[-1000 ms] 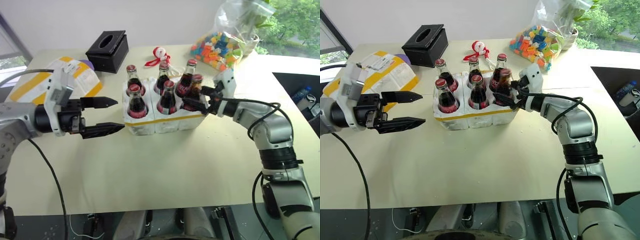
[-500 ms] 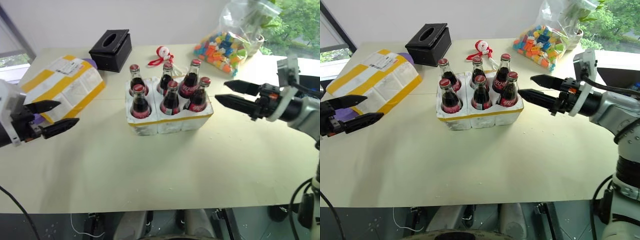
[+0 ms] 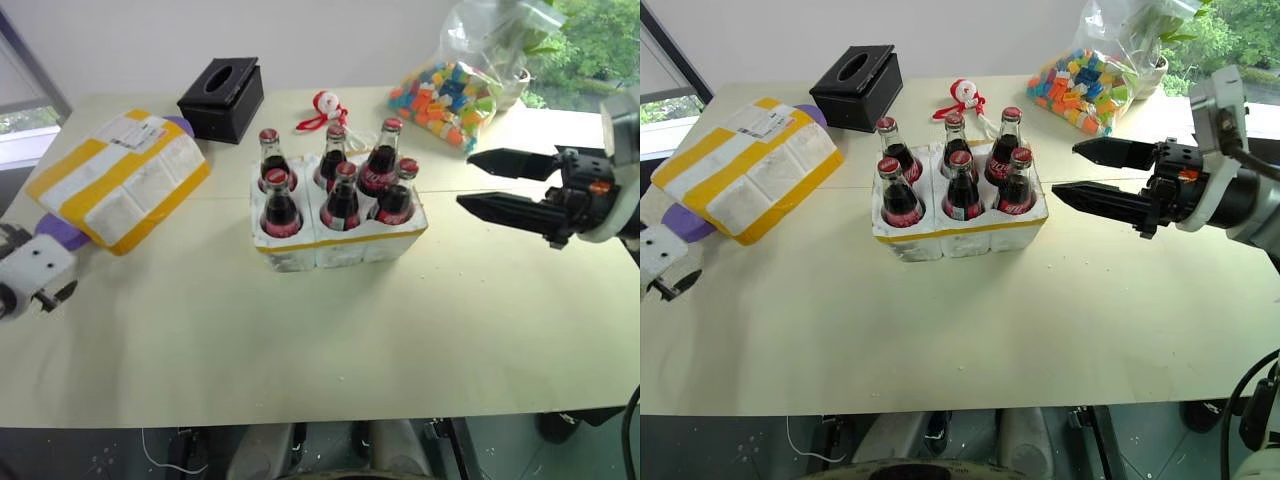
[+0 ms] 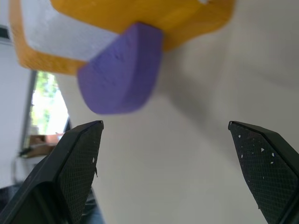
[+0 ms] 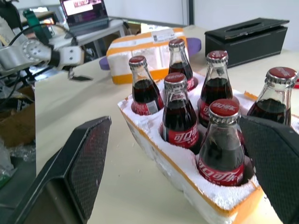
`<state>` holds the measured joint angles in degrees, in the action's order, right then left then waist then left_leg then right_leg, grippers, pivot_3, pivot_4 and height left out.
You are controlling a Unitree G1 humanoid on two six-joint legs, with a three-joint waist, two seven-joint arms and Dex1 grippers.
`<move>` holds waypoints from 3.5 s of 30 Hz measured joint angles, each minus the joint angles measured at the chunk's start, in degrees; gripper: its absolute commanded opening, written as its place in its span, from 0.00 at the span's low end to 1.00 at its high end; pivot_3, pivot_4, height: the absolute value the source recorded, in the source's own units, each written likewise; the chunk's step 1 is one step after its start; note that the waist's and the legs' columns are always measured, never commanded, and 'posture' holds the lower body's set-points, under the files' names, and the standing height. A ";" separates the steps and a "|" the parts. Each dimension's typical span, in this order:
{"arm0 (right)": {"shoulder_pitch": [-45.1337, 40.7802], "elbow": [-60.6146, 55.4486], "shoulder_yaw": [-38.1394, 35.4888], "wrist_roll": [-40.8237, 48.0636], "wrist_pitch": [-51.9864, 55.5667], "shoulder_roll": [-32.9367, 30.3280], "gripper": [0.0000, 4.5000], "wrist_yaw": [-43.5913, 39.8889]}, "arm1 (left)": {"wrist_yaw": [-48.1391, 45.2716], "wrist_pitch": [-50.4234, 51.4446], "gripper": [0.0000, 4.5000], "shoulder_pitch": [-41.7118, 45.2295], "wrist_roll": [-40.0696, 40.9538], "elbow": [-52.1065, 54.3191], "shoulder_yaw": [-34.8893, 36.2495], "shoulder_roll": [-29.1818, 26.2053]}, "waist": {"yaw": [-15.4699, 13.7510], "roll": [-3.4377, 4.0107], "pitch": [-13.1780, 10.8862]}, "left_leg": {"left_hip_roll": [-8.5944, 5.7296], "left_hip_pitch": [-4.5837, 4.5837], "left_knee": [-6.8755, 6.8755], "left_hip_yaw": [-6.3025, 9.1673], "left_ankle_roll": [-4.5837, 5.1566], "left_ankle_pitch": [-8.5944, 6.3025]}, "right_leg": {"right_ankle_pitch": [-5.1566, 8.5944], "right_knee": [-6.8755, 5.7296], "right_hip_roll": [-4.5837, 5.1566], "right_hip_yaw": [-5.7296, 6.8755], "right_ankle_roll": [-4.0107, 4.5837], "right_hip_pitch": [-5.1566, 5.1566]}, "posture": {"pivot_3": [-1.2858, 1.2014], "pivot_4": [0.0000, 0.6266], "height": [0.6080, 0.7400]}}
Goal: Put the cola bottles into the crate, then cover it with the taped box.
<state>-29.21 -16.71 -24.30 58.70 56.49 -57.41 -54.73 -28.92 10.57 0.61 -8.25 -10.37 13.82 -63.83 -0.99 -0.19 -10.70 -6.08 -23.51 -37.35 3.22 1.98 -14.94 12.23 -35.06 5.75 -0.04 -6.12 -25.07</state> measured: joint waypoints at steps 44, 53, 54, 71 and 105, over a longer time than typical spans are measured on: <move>12.96 2.54 -5.26 -6.86 -5.68 -4.56 1.00 1.10 | -9.01 -9.60 0.10 35.78 2.09 -21.41 -11.92 8.22 | -1.44 -0.15 0.11 | -0.02 -0.27 -0.58 -0.08 0.16 0.12 | -0.09 -0.43 0.09 0.25 -0.14 -0.18 | 0.52 0.24 0.94; 13.57 2.31 -5.38 -6.76 -5.74 -3.92 1.00 1.25 | -20.77 2.38 0.10 48.35 13.96 -7.59 -8.53 8.50 | -0.42 -0.15 0.10 | -0.05 -0.62 -0.82 -0.02 -0.03 0.24 | -0.16 -0.42 0.02 0.31 -0.24 -0.36 | 0.52 0.24 0.94; 13.57 2.31 -5.39 -6.74 -5.73 -3.72 1.00 1.50 | -21.67 1.61 0.10 48.36 13.87 -6.60 -8.66 8.14 | -0.25 -0.15 0.10 | -0.05 -0.61 -0.82 -0.02 -0.02 0.23 | -0.16 -0.42 0.01 0.31 -0.24 -0.36 | 0.52 0.24 0.94; 12.40 3.56 -5.26 -6.57 -5.67 -1.82 1.00 3.82 | -30.03 -12.12 0.10 44.97 7.23 12.12 -15.15 4.14 | 0.24 -0.15 0.09 | -0.03 -0.61 -0.83 -0.02 0.03 0.22 | -0.16 -0.41 -0.03 0.29 -0.24 -0.34 | 0.52 0.24 0.94; 10.73 4.87 -3.57 -6.83 -6.51 -0.93 1.00 3.66 | -14.80 -17.21 0.99 32.51 -11.99 22.83 -16.51 9.17 | 0.19 -0.14 0.10 | -0.03 -0.55 -0.84 -0.02 0.21 0.12 | -0.16 -0.42 -0.07 0.28 -0.24 -0.30 | 0.52 0.24 0.94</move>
<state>-18.48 -11.84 -27.87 51.87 49.98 -58.34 -51.07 -43.72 -6.65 33.12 -20.24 12.46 -2.69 -54.66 -0.80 -0.33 -10.61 -6.10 -24.06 -38.19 3.20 2.19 -14.83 12.07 -35.48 5.68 0.24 -6.37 -25.37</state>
